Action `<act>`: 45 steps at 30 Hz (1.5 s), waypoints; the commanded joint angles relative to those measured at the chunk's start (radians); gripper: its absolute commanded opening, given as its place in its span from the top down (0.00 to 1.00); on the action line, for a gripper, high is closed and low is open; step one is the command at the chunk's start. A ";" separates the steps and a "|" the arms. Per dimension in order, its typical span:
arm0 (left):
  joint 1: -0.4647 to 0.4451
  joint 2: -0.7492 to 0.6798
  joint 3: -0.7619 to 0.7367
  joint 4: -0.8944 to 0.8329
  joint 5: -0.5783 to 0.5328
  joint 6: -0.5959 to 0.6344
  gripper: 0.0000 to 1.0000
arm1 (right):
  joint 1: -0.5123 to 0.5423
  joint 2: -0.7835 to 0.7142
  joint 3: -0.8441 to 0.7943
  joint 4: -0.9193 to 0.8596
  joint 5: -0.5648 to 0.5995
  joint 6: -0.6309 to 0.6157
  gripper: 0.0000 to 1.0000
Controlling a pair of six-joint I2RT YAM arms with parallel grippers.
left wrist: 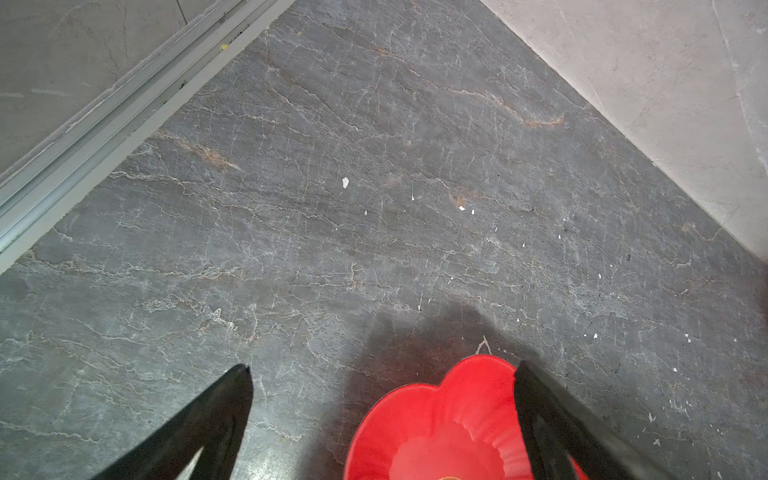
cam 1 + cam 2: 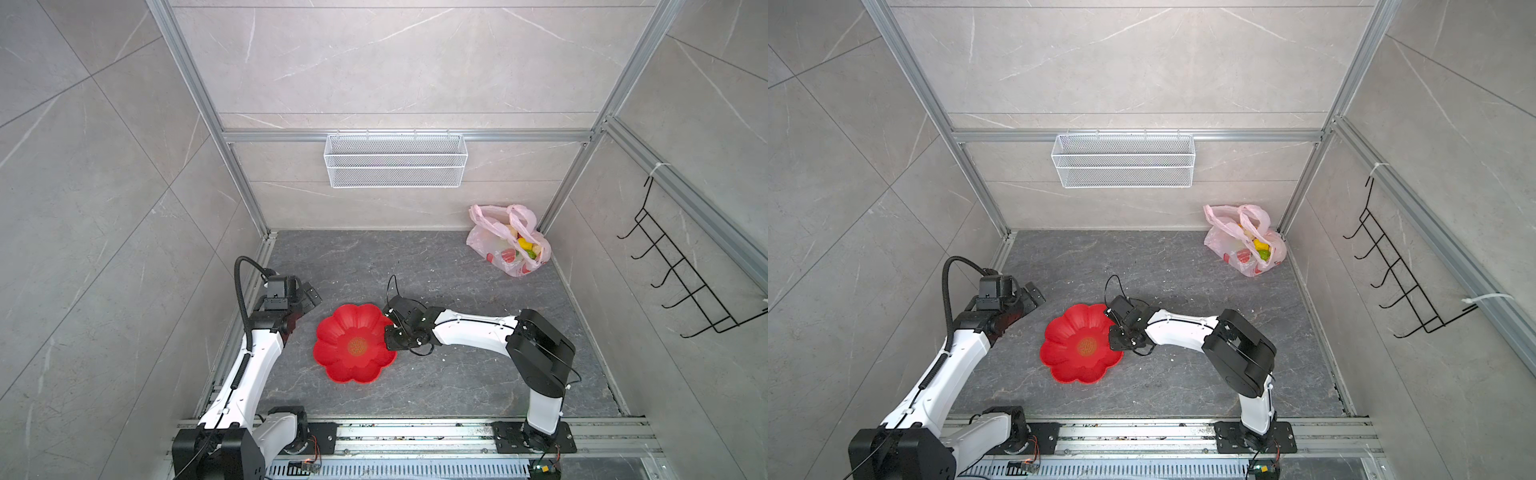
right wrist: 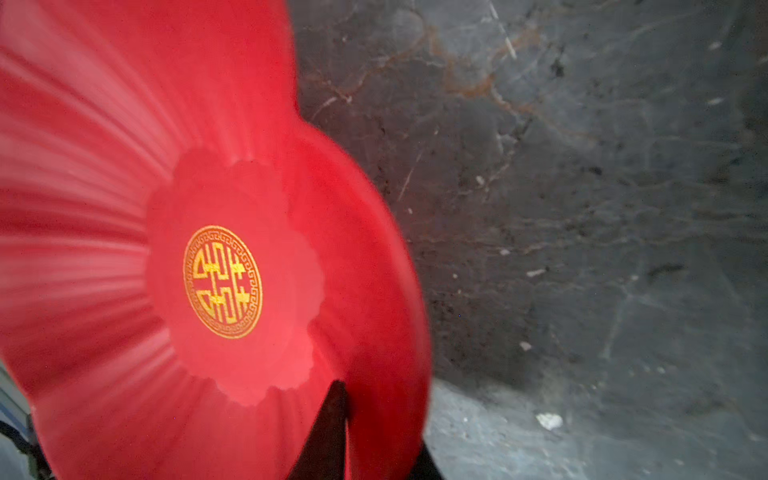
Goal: Take the fake fruits out of the plastic bag
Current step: 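Drag the red flower plate with the right gripper toward the pink bag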
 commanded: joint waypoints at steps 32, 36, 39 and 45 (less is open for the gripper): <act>-0.004 0.078 0.039 0.056 0.061 -0.011 0.00 | -0.547 -0.556 -0.470 -0.508 0.264 -0.071 0.89; -0.006 0.085 0.038 0.067 0.071 -0.014 0.00 | -0.642 -0.614 -0.489 -0.550 0.262 -0.082 0.88; -0.006 0.090 0.040 0.068 0.080 -0.015 0.00 | -0.710 -0.625 -0.470 -0.601 0.278 -0.094 0.87; -0.009 0.091 0.041 0.075 0.086 -0.015 0.00 | -0.867 -0.642 -0.475 -0.581 0.225 -0.152 0.86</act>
